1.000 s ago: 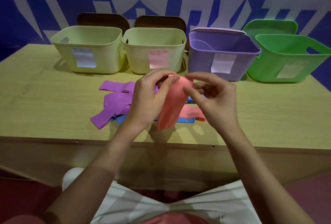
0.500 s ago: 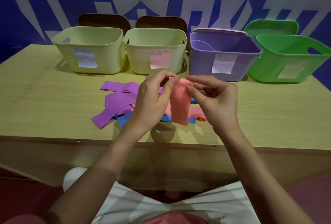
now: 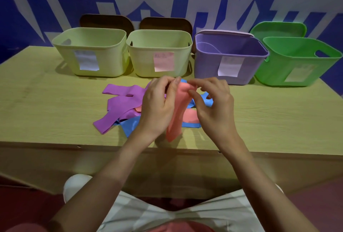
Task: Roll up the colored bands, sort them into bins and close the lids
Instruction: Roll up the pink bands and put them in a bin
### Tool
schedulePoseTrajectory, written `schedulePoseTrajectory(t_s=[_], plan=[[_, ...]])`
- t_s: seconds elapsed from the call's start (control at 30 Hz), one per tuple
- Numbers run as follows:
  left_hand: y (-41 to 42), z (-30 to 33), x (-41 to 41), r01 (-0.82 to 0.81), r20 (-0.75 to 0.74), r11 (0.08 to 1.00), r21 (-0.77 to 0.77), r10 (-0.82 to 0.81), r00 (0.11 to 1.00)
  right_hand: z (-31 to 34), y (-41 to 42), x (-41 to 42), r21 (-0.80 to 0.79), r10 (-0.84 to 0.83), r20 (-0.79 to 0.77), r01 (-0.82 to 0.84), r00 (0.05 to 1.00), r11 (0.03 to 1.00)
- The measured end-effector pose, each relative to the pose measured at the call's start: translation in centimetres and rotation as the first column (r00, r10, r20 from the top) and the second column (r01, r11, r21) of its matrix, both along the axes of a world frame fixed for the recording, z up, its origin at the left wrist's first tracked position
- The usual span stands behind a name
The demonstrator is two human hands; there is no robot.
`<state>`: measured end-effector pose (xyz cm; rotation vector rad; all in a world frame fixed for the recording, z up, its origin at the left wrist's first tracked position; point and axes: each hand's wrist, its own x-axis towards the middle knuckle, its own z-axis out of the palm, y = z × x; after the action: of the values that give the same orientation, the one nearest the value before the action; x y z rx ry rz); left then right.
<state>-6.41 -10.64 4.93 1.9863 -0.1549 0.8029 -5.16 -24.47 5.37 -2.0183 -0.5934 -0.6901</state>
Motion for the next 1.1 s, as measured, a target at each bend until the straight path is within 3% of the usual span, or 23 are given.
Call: schedulePoseTrajectory(t_s=[0.17,0.4,0.6,0.9,1.1], plan=[[0.3,0.4,0.0,-0.013,-0.03,0.998,0.066,0.015,0.999,0.1,0.0,0.0,0.14,0.121,-0.142,-0.101,0.983,0.985],[1.0,0.7,-0.5,0.182,-0.033,0.981,0.063,-0.18,0.983,0.3,-0.9,0.4,0.22,0.189,-0.235,-0.137,0.954,0.966],[1.2,0.6,-0.5,0.129,0.001,0.987,0.091,-0.13,0.992,0.8,-1.2,0.1,0.368,0.313,-0.35,-0.178,0.883,0.913],[0.7,0.8,-0.1,0.1,0.009,0.995,0.025,-0.101,0.995,0.4,-1.0,-0.2,0.217,0.201,-0.185,-0.16,0.962,0.963],[0.7,0.6,0.0,0.09,-0.019,0.994,0.057,-0.089,0.996,0.6,-1.0,0.0,0.307,0.221,-0.185,-0.157,0.958,0.939]])
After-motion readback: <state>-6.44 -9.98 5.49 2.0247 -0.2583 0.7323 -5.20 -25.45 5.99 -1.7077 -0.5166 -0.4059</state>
